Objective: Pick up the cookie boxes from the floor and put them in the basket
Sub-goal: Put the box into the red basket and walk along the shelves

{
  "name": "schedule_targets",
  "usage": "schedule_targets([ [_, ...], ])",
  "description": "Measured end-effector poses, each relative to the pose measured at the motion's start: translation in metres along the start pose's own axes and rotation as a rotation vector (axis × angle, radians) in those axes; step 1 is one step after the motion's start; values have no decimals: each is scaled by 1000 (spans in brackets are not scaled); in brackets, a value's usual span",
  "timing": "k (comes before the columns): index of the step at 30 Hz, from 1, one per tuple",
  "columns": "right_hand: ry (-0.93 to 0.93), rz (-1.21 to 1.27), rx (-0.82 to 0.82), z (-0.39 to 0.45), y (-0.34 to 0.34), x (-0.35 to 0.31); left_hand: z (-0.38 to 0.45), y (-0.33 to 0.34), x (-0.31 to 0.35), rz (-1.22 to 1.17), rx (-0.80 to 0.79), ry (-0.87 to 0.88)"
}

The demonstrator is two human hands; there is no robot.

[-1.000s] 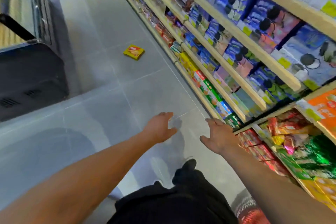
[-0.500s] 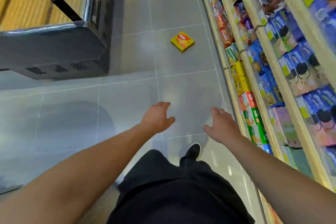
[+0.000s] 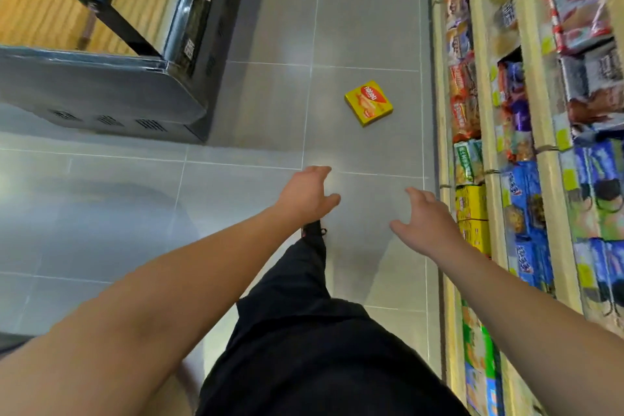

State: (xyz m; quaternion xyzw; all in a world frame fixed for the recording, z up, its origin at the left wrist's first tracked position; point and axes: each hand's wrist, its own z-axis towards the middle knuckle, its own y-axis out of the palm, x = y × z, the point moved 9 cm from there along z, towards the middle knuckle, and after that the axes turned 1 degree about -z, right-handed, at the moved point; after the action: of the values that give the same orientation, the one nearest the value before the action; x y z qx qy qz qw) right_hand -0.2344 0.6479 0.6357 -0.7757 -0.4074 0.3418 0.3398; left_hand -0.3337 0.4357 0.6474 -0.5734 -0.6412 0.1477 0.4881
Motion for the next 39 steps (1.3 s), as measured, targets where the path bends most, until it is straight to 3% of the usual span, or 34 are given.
schedule_targets([
  [11,135,228,9,172,-106,-34,204,-91,40,67,-163,47],
  [25,315,382,-110,409,-182,36,473,-127,127,192,-277,53],
  [33,446,470,-209,494,-172,37,589,-111,128,172,-374,41],
  [39,657,648,-214,590,-109,45,716,-49,93,250,-517,81],
])
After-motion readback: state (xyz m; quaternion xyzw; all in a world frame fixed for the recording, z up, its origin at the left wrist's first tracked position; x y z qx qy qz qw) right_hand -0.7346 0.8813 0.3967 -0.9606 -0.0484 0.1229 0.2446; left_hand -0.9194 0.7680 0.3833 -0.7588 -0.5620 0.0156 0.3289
